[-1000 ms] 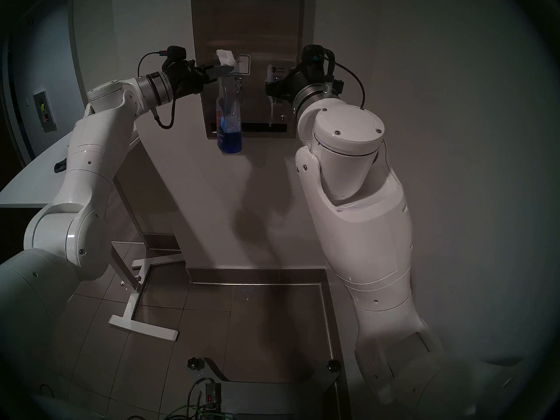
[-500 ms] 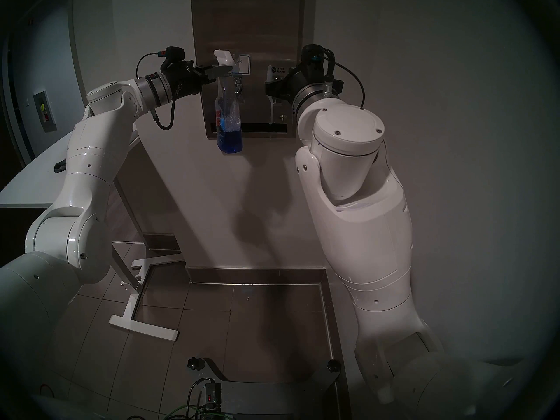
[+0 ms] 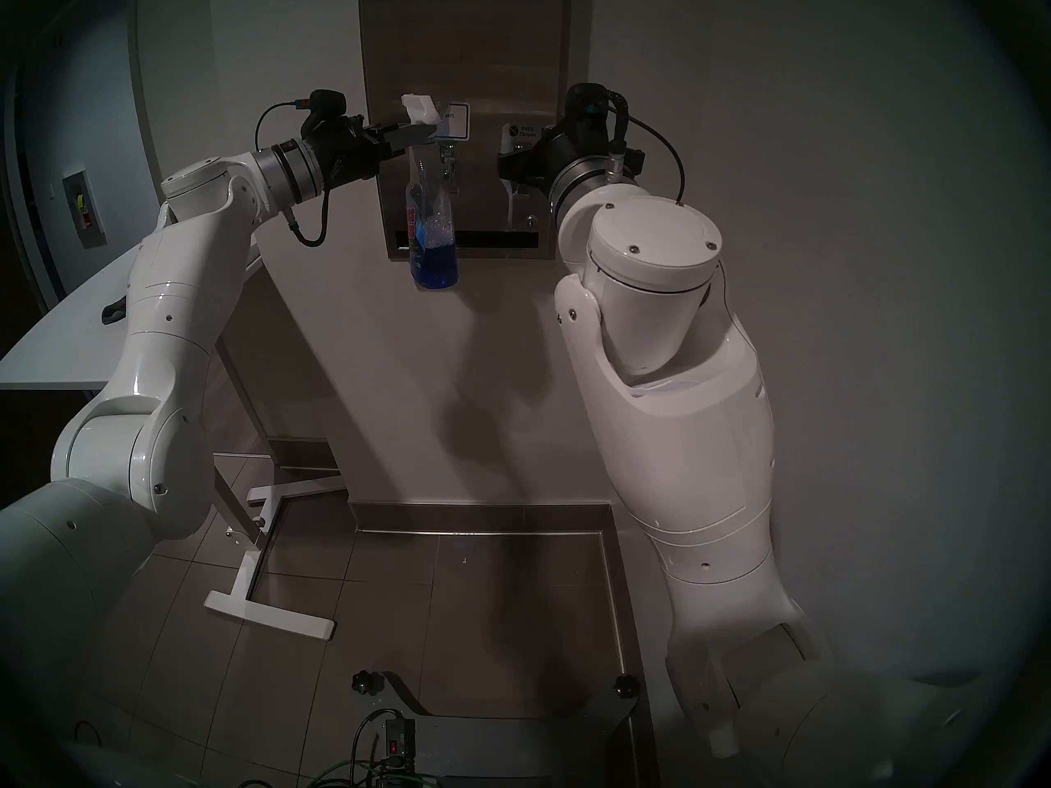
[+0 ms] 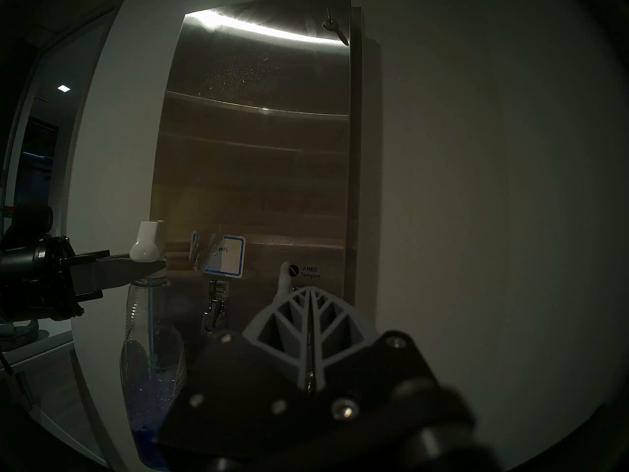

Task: Pick up the cleaner bottle and spray the cleaner onto the surface

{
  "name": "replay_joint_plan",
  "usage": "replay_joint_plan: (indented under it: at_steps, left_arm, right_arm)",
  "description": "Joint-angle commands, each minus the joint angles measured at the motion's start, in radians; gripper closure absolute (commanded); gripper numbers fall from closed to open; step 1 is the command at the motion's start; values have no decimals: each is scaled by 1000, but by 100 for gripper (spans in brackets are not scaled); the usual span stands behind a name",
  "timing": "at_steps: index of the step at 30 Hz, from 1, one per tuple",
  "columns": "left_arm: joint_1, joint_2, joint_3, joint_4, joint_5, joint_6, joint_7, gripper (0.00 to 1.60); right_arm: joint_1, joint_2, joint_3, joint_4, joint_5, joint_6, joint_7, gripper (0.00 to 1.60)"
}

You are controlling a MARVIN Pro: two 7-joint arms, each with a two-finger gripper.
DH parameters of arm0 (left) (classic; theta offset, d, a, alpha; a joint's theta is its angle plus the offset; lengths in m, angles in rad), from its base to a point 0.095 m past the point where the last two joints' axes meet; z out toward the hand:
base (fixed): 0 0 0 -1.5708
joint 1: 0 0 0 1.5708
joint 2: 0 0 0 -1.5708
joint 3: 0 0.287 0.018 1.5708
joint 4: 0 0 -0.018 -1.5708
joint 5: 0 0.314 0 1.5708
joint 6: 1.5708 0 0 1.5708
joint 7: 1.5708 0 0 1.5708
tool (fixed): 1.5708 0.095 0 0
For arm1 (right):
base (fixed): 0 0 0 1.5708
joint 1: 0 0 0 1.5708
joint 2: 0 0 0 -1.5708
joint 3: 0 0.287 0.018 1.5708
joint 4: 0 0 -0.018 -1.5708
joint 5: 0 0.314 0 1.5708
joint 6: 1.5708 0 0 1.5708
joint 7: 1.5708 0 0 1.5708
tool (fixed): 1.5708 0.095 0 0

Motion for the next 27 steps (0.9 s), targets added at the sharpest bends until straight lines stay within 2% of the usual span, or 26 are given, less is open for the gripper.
replay_joint_plan:
  at_steps: [1, 10, 15, 17, 18, 27]
  left_arm:
    - [-11, 41, -60, -113, -20, -22, 6, 160]
    - [68, 141, -121, -192, 22, -15, 47, 160]
    - [128, 182, -163, -259, 52, -2, 100, 160]
    - [133, 195, -173, -256, 62, -10, 109, 160]
    - [155, 201, -182, -292, 70, -4, 123, 160]
    - [194, 246, -241, -364, 150, -4, 219, 160]
  right_arm:
    - [31, 0, 2, -26, -8, -14, 1, 160]
    - [30, -2, 3, -26, -8, -13, 2, 160]
    - [30, -2, 3, -26, -8, -13, 2, 160]
    - [30, -2, 3, -26, -8, -13, 3, 160]
    - [30, -2, 3, -26, -8, -13, 3, 160]
    - [30, -2, 4, -26, -9, -12, 3, 160]
